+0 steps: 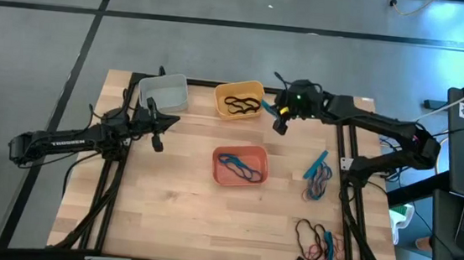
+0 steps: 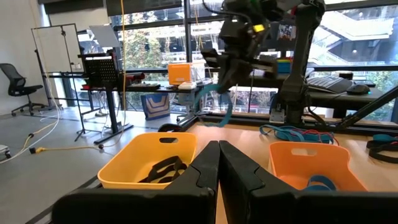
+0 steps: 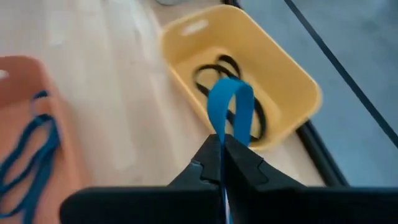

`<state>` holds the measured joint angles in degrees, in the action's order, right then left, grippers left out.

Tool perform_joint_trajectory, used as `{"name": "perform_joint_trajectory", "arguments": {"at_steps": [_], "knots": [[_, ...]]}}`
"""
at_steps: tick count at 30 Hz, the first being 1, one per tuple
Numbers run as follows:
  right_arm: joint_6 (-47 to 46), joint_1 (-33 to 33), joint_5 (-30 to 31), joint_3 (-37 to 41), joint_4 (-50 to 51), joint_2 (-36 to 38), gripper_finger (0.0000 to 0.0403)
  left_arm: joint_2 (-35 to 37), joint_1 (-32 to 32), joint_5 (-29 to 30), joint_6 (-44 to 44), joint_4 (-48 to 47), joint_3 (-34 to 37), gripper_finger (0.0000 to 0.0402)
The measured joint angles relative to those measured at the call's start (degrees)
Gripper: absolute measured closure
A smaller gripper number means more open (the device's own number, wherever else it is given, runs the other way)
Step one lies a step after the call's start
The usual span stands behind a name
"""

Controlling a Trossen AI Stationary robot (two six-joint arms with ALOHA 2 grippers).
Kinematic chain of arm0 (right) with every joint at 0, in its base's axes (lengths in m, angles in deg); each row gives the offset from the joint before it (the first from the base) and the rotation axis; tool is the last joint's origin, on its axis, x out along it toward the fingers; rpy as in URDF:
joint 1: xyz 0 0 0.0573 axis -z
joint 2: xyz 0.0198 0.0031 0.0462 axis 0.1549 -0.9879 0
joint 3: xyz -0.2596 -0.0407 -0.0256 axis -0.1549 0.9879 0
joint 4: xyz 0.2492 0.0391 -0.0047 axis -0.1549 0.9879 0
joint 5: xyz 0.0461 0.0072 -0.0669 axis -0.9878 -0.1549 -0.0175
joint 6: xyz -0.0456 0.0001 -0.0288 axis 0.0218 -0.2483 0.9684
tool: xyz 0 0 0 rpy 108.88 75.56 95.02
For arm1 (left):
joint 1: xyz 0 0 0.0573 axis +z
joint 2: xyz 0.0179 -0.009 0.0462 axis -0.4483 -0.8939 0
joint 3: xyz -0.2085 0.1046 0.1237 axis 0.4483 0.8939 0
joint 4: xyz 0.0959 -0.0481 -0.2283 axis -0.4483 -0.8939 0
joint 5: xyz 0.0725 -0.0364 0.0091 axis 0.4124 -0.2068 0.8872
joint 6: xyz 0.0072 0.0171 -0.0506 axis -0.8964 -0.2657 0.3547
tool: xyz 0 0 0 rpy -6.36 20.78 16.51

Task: Sort rubber bands into baskets
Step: Put the blue rubber band into the orange bin

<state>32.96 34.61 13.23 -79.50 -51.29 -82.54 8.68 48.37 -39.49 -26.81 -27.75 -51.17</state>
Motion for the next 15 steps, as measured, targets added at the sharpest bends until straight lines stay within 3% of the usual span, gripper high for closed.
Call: {"name": "perform_joint_trajectory", "arguments": {"at_steps": [9, 15], "knots": [[-2.8, -8.3, -7.2, 0.0, -7.0, 0.0, 0.0396, 0.0, 0.0, 0.0, 0.0, 0.0, 0.0, 0.0396], [-2.8, -13.9, -7.5, 0.0, -10.2, 0.0, 0.0396, 0.0, 0.0, 0.0, 0.0, 0.0, 0.0, 0.0396]]}}
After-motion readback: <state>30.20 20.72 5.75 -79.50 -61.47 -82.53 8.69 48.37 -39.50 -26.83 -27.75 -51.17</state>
